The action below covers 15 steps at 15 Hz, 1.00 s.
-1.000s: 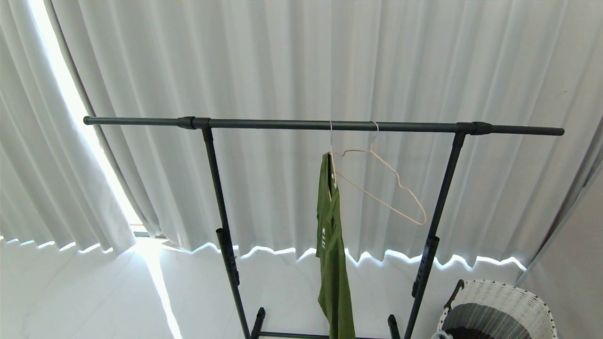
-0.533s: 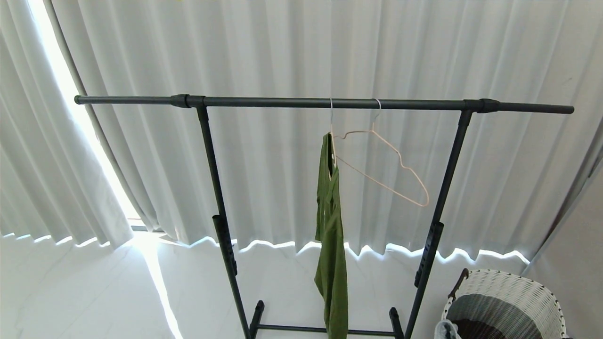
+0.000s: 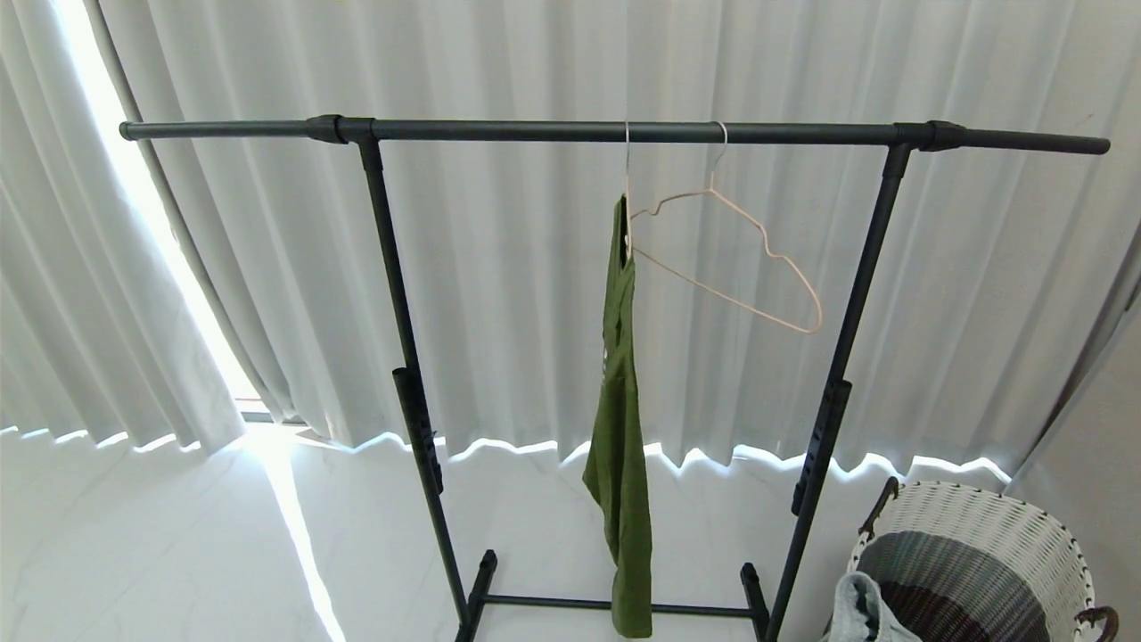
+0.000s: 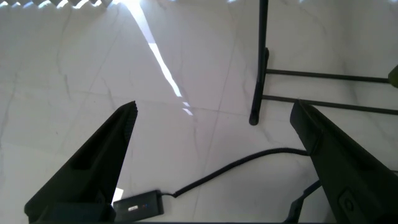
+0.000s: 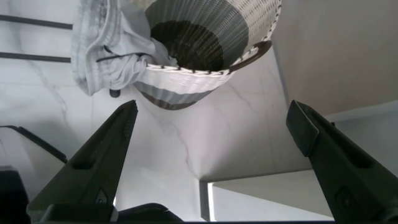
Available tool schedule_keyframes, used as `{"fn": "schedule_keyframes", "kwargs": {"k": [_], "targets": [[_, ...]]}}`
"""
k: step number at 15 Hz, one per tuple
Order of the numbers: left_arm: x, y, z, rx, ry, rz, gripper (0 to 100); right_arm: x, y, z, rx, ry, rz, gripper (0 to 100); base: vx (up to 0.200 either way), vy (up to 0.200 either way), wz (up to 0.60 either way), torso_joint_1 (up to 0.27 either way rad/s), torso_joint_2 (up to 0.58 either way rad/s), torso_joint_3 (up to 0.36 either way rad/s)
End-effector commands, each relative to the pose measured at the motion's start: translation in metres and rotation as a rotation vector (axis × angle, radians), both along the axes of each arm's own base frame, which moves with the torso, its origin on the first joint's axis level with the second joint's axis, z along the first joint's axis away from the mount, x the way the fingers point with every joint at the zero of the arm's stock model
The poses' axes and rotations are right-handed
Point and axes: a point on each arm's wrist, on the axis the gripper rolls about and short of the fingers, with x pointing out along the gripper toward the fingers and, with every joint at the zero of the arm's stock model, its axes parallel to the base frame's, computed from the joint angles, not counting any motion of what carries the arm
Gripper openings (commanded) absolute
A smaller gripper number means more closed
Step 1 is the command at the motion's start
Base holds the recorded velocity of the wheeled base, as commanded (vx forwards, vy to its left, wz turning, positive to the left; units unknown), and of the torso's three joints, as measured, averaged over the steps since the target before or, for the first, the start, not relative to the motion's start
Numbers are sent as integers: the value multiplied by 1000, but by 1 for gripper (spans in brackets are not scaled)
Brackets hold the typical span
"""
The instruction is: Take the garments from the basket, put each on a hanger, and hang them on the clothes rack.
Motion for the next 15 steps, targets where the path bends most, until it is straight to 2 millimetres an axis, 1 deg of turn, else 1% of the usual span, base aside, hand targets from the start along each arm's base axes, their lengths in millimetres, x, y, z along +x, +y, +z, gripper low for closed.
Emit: {"fn": "schedule_keyframes", "kwargs": {"k": [1,8,11,15], "targets": [[0,0,0,0,-1,1,100,0,0,0,1,3,-1,100,0,0,0,-193,476,295],[0,0,0,-1,-2,1,100,0,0,0,1,-1,-1,100,0,0,0,-168,454,283],[-1,0,0,-2,-9,1,100,0,0,0,2,0,0,100,0,0,0,-37,124,84],[-4,0,1,-23,-49,-26,100,0,0,0,0,0,8,100,0,0,0,0,0,0]]}}
